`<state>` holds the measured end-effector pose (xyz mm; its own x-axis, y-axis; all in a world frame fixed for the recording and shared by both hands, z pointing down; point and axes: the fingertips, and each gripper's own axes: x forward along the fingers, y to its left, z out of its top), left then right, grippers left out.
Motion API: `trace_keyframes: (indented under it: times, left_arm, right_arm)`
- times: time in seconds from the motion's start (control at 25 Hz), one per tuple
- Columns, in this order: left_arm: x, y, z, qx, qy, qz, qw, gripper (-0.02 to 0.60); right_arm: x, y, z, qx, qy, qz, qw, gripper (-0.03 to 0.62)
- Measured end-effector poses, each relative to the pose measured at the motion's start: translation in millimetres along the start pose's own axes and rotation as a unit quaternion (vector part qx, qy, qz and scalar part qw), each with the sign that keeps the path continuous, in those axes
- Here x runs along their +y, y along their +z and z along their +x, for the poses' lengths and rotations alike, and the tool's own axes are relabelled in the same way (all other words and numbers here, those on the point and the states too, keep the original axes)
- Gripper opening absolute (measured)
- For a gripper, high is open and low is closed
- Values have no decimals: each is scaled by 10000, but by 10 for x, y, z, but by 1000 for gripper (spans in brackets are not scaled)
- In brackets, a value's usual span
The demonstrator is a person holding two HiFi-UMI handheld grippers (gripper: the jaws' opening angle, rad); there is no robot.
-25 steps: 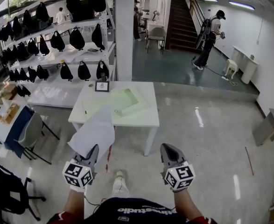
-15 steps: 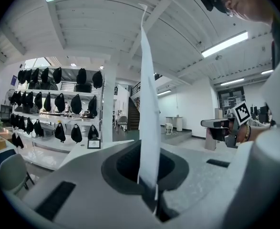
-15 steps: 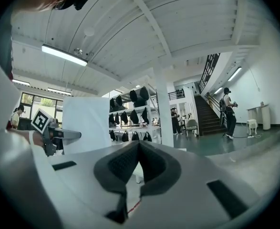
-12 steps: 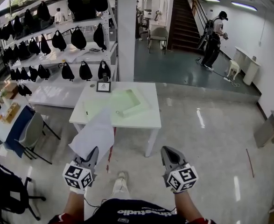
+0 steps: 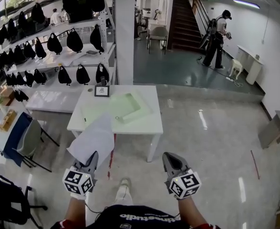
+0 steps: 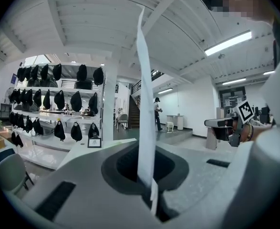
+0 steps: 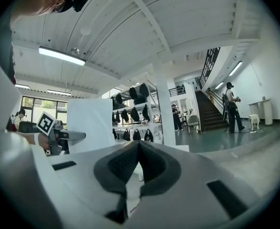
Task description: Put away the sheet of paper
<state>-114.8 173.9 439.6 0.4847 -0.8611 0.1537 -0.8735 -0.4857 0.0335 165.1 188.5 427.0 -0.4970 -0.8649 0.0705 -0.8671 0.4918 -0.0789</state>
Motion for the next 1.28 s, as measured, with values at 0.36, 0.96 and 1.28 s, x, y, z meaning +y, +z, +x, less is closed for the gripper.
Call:
trace_keyframes:
  times: [0.36,0.96,1.28]
  left_arm:
    - [269,100,539,53,-150,-42,9999,6]
    - [1216,437,1794,12,-433,169,9989,6]
    - [1658,362,2169,95,-562,-48,9984,6]
  right_arm:
    - [-206,69,469,100,-43,-21,9999,3]
    - [-770,476,1836,-238,-425,95,9988,3]
    - [-735,461,2465,-23,-385,70,9992,4]
